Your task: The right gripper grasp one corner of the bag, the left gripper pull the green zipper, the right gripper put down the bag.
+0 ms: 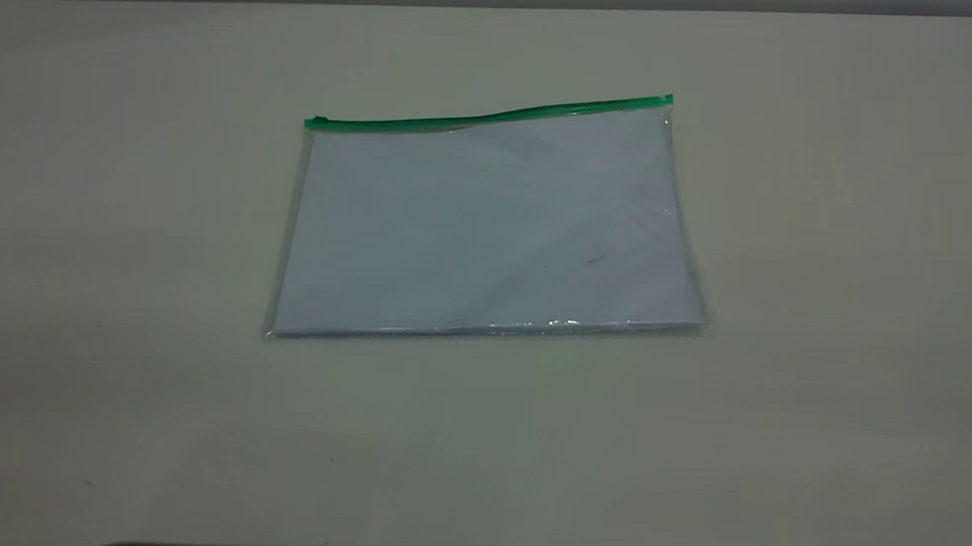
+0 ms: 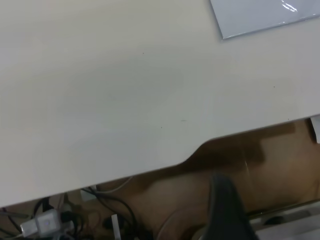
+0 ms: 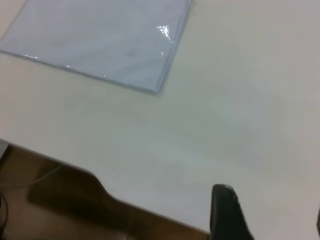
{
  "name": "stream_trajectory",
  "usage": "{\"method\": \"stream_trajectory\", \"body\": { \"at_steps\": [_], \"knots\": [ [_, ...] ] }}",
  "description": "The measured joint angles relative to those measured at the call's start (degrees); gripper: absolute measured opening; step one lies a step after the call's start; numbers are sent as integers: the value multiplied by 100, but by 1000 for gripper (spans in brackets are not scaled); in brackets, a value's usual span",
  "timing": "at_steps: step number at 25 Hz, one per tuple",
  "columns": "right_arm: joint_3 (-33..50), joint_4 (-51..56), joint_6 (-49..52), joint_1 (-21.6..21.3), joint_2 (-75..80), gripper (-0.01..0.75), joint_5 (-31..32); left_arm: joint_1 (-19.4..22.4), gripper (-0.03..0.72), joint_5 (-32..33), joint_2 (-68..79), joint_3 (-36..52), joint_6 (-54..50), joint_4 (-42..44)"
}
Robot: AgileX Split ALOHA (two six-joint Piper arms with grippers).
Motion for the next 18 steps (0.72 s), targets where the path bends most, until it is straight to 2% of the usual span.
{"method": "stream_trajectory", "body": {
  "at_steps": [2,5,7,11,18],
  "knots": [
    [0,27,4,-536,-121,466,0,77,511,0,-148,0,0,-7],
    [0,34,10,-1297,-422,466,0,495,511,0,-457,0,0,-19],
    [0,34,10,-1537,-643,466,0,810,511,0,-706,0,0,-19],
    [0,34,10,-1611,-723,466,7,1174,511,11,-1286,0,0,-26],
    [0,40,10,-1611,-723,466,7,1243,511,26,-1377,0,-15,-26]
  ]
}}
